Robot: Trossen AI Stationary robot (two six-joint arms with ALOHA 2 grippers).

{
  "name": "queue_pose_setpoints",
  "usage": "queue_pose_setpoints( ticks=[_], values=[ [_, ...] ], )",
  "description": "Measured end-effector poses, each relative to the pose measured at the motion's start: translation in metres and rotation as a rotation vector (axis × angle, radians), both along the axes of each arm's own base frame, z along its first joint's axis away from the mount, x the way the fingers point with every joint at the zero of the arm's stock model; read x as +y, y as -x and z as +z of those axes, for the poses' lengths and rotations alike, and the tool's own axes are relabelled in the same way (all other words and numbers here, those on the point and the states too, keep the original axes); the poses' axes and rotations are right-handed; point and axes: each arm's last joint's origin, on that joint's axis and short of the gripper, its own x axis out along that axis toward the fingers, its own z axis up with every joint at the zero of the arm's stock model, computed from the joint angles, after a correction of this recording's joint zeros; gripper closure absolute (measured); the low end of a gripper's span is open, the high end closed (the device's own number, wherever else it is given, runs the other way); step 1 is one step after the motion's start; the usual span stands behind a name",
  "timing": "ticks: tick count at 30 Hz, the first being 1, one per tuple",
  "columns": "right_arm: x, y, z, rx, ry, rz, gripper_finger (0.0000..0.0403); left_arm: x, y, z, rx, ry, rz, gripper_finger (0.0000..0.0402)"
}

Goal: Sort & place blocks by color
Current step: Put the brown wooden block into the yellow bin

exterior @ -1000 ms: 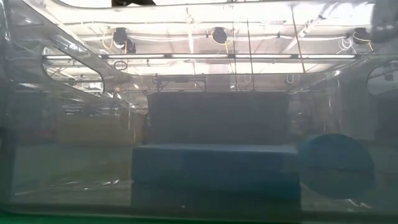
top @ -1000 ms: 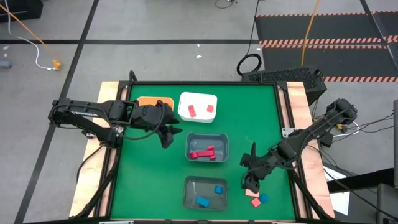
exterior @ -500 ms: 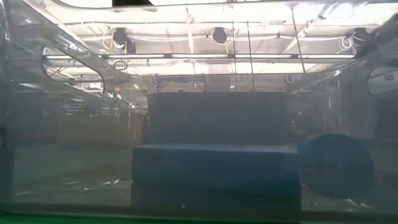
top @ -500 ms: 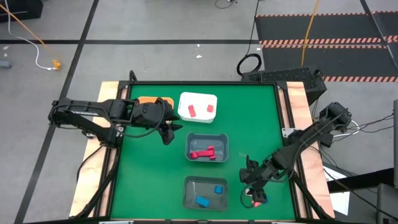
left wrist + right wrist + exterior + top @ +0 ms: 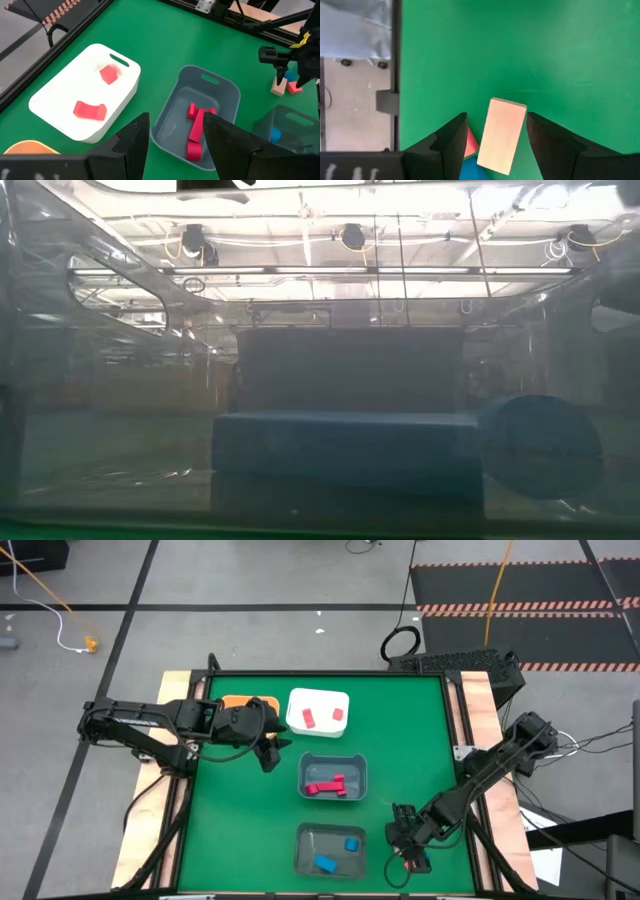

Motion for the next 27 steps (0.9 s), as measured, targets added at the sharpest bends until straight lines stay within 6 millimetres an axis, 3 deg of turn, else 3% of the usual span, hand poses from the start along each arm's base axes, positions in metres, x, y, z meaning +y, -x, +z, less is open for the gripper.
queue_pose_setpoints(
  ticks=[15,27],
  values=[
    [0.000,0.007,-0.012,0.074,0.013,-0.178,0.0187,0.000,0.000,0.000,0.001,-0.007,0.013,0.0215],
    [0.005,0.013,-0.020,0.007,0.020,-0.171,0.0186,0.000,0.000,0.000,0.002,-0.007,0.014,0.0215]
  ],
)
